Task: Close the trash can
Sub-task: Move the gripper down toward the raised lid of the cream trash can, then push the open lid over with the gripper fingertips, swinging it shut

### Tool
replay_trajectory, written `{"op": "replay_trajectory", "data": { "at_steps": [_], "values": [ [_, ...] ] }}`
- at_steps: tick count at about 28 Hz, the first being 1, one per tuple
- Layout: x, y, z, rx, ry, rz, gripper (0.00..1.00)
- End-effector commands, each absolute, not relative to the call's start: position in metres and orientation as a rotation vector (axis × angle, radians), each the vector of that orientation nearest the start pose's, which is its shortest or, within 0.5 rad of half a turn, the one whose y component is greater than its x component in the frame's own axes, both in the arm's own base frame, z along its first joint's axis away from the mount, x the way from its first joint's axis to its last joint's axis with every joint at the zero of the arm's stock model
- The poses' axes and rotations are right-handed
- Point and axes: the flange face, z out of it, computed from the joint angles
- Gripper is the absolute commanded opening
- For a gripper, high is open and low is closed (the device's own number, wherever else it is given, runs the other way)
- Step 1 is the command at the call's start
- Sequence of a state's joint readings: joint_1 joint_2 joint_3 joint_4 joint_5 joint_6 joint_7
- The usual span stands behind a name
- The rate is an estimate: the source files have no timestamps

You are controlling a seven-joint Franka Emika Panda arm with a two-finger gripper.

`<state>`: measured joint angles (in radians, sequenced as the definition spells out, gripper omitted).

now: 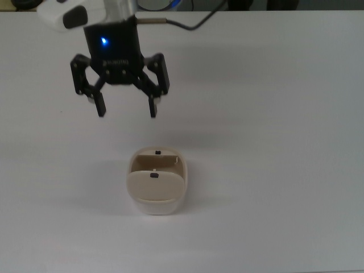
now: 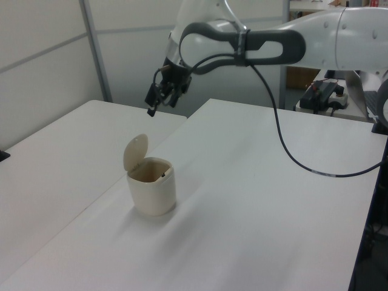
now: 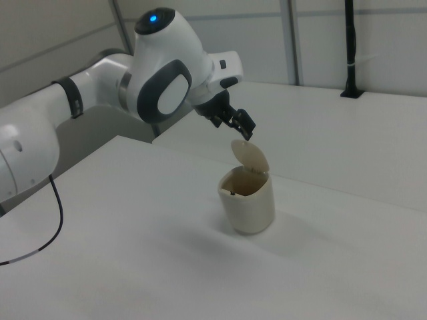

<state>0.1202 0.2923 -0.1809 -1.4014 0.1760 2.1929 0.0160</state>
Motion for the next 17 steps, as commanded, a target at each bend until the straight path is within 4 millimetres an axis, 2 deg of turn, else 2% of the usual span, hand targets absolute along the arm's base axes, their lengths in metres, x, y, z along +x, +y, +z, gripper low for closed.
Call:
{"op": "replay_trajectory", "data": {
  "at_steps": [1, 11, 12, 17],
  "values": [
    [0.707, 0.004, 0.579, -2.936, 0.198, -0.874, 0.92],
    [0.730, 0.017, 0.540, -2.974, 0.208, -0.980, 0.83],
    [0.734, 0.018, 0.532, -2.980, 0.206, -0.997, 0.81],
    [0.740, 0.019, 0.525, -2.972, 0.212, -1.067, 0.66]
  ]
}}
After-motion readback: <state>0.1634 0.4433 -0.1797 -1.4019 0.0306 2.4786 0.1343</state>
